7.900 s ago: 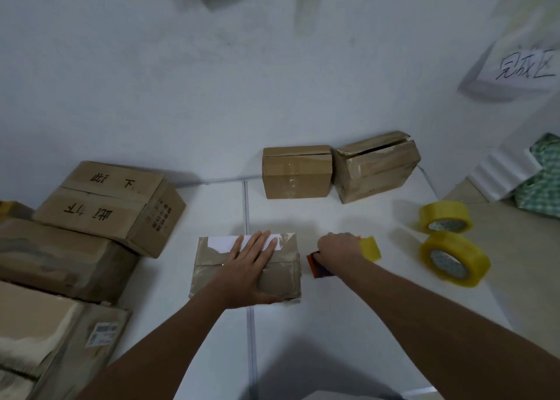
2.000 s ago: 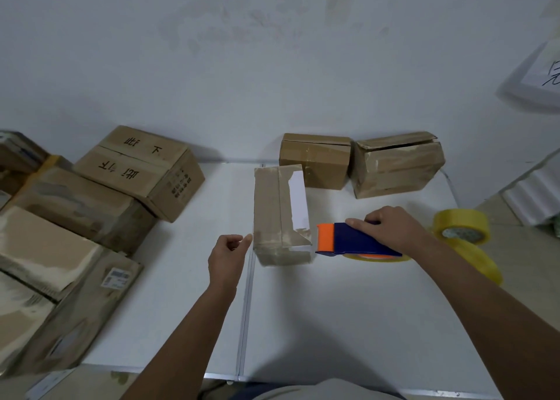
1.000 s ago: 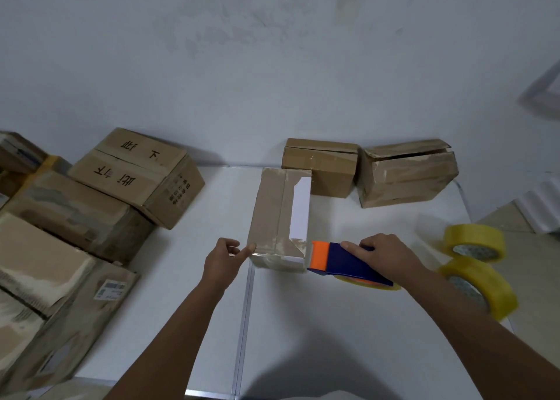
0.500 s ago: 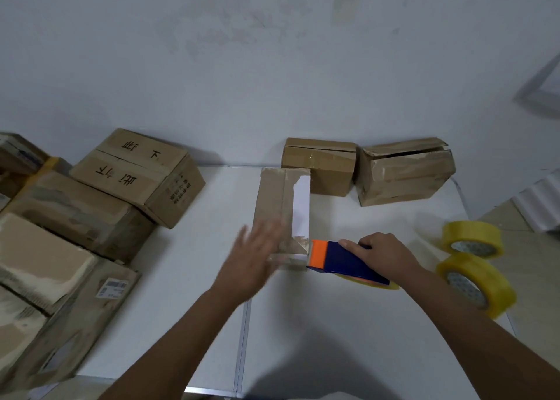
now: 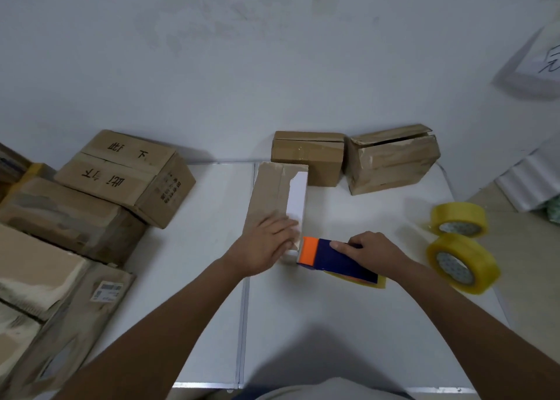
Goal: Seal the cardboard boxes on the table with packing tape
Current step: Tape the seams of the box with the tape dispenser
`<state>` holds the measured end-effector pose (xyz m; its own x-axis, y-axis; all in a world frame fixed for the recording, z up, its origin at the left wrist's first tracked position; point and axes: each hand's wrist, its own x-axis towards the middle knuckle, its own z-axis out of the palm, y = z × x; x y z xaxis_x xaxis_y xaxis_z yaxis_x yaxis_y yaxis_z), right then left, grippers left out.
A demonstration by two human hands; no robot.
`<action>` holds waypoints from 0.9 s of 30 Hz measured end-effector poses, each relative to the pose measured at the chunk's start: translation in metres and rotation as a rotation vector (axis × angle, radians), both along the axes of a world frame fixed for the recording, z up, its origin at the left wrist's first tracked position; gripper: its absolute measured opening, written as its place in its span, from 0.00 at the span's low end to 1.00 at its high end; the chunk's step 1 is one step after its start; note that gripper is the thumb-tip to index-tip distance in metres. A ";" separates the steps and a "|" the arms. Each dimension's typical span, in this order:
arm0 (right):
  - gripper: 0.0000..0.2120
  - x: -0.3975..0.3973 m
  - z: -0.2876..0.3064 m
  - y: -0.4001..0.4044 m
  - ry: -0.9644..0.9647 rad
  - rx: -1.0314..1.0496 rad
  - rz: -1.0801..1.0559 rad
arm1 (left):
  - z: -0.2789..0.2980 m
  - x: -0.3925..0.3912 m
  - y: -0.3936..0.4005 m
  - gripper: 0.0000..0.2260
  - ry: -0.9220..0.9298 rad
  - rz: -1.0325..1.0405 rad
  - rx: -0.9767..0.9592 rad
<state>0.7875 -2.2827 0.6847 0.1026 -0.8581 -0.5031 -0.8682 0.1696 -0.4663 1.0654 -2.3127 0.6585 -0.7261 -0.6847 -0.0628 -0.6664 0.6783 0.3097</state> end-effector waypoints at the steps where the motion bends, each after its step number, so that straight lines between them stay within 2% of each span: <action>1: 0.29 -0.002 -0.001 0.001 -0.011 0.008 -0.001 | -0.001 -0.012 -0.005 0.23 -0.029 0.017 0.020; 6: 0.25 -0.012 0.007 0.000 0.023 0.012 0.023 | -0.018 -0.020 -0.008 0.25 -0.214 0.043 0.003; 14: 0.24 -0.035 0.016 0.003 0.027 -0.043 0.052 | -0.026 -0.018 -0.011 0.25 -0.242 0.006 -0.057; 18: 0.24 -0.048 0.014 0.006 0.049 -0.006 0.031 | -0.023 -0.019 -0.010 0.24 -0.231 0.010 -0.047; 23: 0.15 -0.054 0.022 0.009 -0.141 0.183 -0.059 | -0.023 -0.019 -0.011 0.23 -0.210 0.017 -0.062; 27: 0.17 -0.044 0.025 0.015 -0.094 0.083 0.001 | -0.027 -0.019 -0.010 0.23 -0.226 0.019 -0.092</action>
<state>0.7437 -2.2675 0.7098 0.1535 -0.8140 -0.5602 -0.8214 0.2101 -0.5303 1.0466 -2.3231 0.6317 -0.6874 -0.7087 -0.1587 -0.7248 0.6831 0.0892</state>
